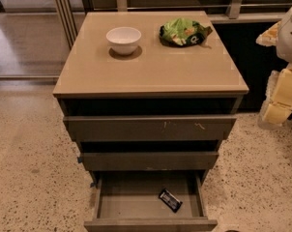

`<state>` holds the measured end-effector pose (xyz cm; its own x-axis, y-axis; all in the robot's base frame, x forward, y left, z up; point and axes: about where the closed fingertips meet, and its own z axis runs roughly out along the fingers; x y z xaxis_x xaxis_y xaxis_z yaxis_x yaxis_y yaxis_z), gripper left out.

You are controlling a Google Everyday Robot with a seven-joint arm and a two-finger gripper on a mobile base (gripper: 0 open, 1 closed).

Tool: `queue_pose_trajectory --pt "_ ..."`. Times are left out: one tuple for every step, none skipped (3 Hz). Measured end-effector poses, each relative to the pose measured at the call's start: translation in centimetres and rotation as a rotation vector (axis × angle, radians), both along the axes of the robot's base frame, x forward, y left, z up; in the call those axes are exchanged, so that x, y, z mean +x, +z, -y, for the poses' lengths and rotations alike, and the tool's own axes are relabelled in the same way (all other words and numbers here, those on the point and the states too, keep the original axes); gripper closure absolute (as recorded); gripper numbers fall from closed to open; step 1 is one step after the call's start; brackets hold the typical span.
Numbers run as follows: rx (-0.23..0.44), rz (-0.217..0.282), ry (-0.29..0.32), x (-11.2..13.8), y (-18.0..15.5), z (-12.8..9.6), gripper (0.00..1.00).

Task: Pick rxbar blueberry from bottom drawer and place on counter

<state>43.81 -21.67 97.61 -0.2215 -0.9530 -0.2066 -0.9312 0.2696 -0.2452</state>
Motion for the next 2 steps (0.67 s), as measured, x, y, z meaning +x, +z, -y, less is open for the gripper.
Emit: queue_pose_trajectory --pt "0.0 0.0 0.0 0.0 0.0 0.0 0.0" --pt "0.021 0.0 -0.025 0.1 -1.9 0.2 0.19"
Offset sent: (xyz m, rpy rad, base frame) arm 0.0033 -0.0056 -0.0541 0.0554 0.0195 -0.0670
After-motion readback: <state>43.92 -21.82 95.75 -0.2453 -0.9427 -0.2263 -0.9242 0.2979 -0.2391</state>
